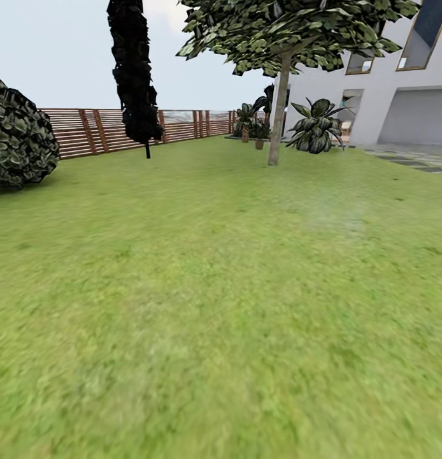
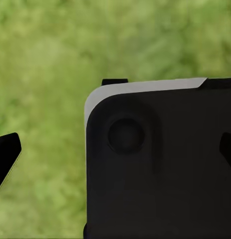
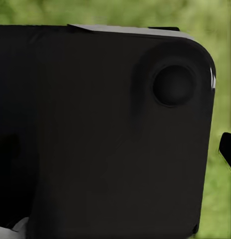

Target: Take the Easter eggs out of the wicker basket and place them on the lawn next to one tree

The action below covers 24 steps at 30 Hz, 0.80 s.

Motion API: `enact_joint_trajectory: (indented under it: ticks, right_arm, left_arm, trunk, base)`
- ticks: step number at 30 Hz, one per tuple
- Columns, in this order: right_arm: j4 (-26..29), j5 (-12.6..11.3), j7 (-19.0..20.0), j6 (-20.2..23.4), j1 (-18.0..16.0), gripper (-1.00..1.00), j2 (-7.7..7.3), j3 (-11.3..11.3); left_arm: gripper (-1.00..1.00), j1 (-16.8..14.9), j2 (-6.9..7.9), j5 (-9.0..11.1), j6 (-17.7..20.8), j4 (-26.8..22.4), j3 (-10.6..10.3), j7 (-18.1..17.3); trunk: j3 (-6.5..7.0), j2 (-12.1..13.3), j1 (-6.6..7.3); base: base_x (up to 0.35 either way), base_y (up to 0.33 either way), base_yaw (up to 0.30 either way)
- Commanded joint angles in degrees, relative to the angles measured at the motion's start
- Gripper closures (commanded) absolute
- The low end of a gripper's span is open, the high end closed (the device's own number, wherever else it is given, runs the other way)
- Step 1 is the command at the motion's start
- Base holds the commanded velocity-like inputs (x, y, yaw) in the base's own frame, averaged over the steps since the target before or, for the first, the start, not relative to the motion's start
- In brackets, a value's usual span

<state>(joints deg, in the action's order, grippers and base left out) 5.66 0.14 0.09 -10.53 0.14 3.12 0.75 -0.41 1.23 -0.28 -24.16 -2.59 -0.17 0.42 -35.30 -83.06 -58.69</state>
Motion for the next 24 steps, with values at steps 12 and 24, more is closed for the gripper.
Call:
enact_joint_trajectory:
  ticks: [12,24]
  right_arm:
    - [0.1,0.0,0.0,-0.1,0.0,-1.0,-0.05,0.0]
    - [0.1,0.0,0.0,-0.1,0.0,-1.0,-0.05,0.0]
  left_arm:
    - [-1.0,0.0,0.0,0.0,-0.2,0.0,0.0,0.1]
    - [-1.0,0.0,0.0,0.0,-0.2,0.0,0.0,0.0]
  trunk:
    - [-0.04,0.0,-0.03]
    - [-0.04,0.0,-0.03]
  base:
    - [0.329,0.0,0.0]
    - [0.329,0.0,0.0]
